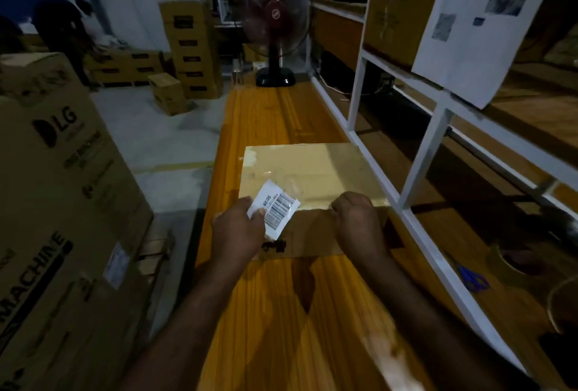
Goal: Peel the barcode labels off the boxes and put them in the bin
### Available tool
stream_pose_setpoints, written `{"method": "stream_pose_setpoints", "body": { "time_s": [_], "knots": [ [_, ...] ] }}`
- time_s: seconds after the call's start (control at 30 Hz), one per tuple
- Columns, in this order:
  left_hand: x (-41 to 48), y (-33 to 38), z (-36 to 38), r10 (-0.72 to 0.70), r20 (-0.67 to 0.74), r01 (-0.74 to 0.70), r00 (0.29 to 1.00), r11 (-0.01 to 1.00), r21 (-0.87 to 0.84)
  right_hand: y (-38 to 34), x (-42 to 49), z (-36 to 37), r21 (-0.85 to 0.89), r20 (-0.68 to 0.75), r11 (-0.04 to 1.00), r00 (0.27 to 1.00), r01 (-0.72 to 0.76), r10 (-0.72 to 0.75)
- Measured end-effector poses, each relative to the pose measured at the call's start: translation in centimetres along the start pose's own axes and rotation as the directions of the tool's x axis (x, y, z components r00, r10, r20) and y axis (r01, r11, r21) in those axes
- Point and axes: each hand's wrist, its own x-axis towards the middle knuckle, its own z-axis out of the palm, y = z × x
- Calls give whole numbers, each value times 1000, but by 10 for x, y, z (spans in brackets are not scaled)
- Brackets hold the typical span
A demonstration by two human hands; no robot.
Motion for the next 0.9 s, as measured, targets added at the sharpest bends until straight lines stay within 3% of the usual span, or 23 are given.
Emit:
{"method": "stream_pose_setpoints", "body": {
  "time_s": [0.23, 0.37, 0.47, 0.53, 0.63, 0.77, 0.9],
  "knots": [
    [75, 25, 17, -36, 55, 29, 998, 993, 117, 18, 73, 39, -75, 155, 996, 987, 48, -35],
    [106, 31, 18, -80, 91, 67, 993, 988, 139, 14, 101, 46, -236, 385, 971, 922, 43, 53],
    [116, 31, 15, -81, 110, 71, 991, 993, 90, 17, 122, 45, -191, 455, 980, 889, 50, 44],
    [110, 29, 9, -63, 102, 56, 993, 996, 66, 15, 132, 36, -92, 470, 996, 882, 11, 34],
    [92, 19, -5, -74, 132, 79, 988, 996, -33, -5, 126, 29, 228, 367, 969, 930, -99, 9],
    [57, -1, -38, -84, 174, 94, 981, 994, -54, -53, 89, 36, 619, 344, 767, 936, -169, -72],
    [16, -24, -77, -199, 104, 208, 975, 974, -91, -97, 59, 51, 738, 455, 617, 876, -272, -159]
  ]
}}
